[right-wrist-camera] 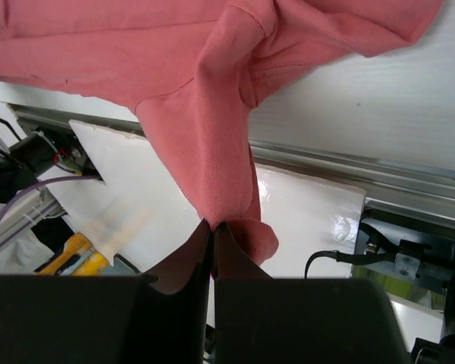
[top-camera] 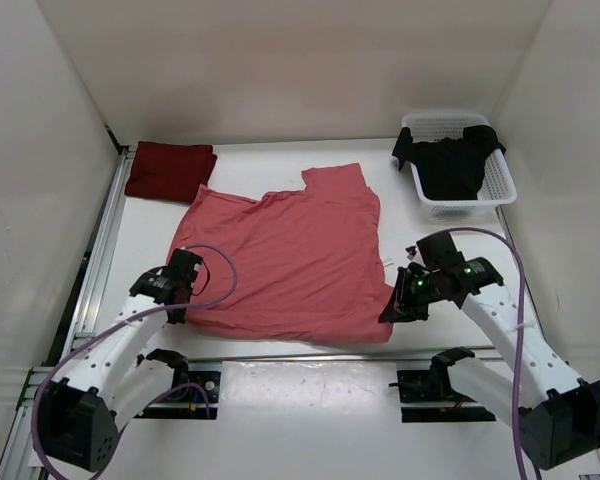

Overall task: Fold and stack the t-shirts
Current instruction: Flatten out the tshirt

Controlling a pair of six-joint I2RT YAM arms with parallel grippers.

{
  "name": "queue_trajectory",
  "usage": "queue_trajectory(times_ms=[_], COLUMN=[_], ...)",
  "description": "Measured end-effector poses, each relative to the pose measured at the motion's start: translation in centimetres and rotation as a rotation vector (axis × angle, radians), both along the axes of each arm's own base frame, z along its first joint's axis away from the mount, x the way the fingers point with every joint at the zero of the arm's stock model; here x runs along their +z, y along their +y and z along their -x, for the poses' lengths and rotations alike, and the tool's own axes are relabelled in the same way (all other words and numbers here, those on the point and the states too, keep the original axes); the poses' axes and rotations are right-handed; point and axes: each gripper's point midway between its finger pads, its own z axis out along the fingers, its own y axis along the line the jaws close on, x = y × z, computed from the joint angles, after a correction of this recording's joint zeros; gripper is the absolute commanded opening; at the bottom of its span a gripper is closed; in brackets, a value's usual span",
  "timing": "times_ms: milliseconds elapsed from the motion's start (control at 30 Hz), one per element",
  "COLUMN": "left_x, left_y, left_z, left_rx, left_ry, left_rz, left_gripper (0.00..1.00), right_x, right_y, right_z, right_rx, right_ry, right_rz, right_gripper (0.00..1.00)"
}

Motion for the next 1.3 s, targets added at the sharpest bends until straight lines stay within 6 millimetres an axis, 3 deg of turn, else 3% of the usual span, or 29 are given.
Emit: queue_trajectory(times_ms=[233, 300, 333, 367, 433, 500, 567, 600, 633, 700, 733, 767, 833, 867, 933, 1000, 1100, 1167, 1200, 1267, 1300], left_x=[-0.2, -0.6, -0.7, -0.2, 2.0, 5.7, 9.8, 12.2, 14.8, 21.2, 24.2, 27.0, 30.8, 32.3, 33.7, 33.1, 28.1, 22.5, 19.6, 13.7, 11.3], left_y=[-0.5, -0.8, -1.1, -1.5, -2.7, -4.2, -5.2, -5.4, -5.8, -6.1, -6.3, -6.2, -5.8, -5.8, -5.4, -5.1, -4.8, -4.9, -4.9, -4.8, -4.6], left_z=[-0.7, -1.4, -2.1, -3.5, -8.9, -18.4, -27.7, -31.7, -35.1, -39.8, -40.8, -40.1, -36.9, -35.2, -32.2, -30.2, -28.9, -28.3, -27.7, -25.2, -23.5], left_rx=[-0.004, -0.005, -0.001, 0.003, 0.024, 0.048, 0.066, 0.074, 0.077, 0.079, 0.076, 0.073, 0.067, 0.061, 0.053, 0.052, 0.057, 0.061, 0.061, 0.058, 0.057], left_ry=[0.002, 0.015, 0.036, 0.055, 0.054, -0.086, -0.257, -0.349, -0.445, -0.657, -0.756, -0.825, -0.892, -0.926, -0.953, -0.948, -0.840, -0.705, -0.641, -0.487, -0.421], left_rz=[0.014, 0.025, 0.028, 0.035, 0.056, 0.099, 0.136, 0.148, 0.163, 0.202, 0.223, 0.240, 0.257, 0.267, 0.280, 0.281, 0.256, 0.225, 0.211, 0.174, 0.155], left_gripper=[0.10, 0.10, 0.10, 0.10, 0.10, 0.10, 0.10, 0.10, 0.10, 0.10, 0.10, 0.10, 0.10, 0.10, 0.10, 0.10, 0.10, 0.10, 0.10, 0.10, 0.10], right_x=[-0.9, -0.9, 0.1, 1.1, 3.6, 4.6, 7.1, 8.8, 11.1, 15.2, 18.2, 22.0, 29.7, 32.1, 34.1, 32.7, 25.5, 17.5, 14.4, 7.8, 5.9], right_y=[-0.2, -0.1, -0.1, 0.0, 0.5, 0.3, -0.2, -0.9, -2.0, -4.5, -5.7, -6.4, -6.4, -5.7, -3.9, -2.2, -1.0, -1.0, -1.2, -2.0, -2.3], right_z=[-1.3, -3.9, -6.1, -9.7, -19.7, -29.1, -38.1, -41.6, -43.4, -42.0, -40.5, -39.3, -36.1, -34.5, -31.2, -28.8, -27.3, -26.0, -25.1, -21.0, -18.7], right_rx=[-0.005, -0.027, -0.040, -0.059, -0.087, -0.139, -0.230, -0.282, -0.333, -0.401, -0.419, -0.420, -0.373, -0.334, -0.251, -0.181, -0.138, -0.138, -0.141, -0.157, -0.162], right_ry=[0.053, 0.091, 0.108, 0.121, 0.017, -0.082, -0.260, -0.381, -0.483, -0.575, -0.623, -0.710, -0.895, -0.963, -1.028, -1.008, -0.843, -0.642, -0.566, -0.381, -0.321], right_rz=[0.013, 0.020, 0.028, 0.029, 0.015, 0.006, -0.061, -0.110, -0.148, -0.166, -0.168, -0.178, -0.211, -0.231, -0.261, -0.277, -0.257, -0.210, -0.188, -0.122, -0.097], right_gripper=[0.00, 0.00, 0.00, 0.00, 0.00, 0.00, 0.00, 0.00, 0.00, 0.00, 0.00, 0.00, 0.00, 0.00, 0.00, 0.00, 0.00, 0.00, 0.00, 0.00, 0.00])
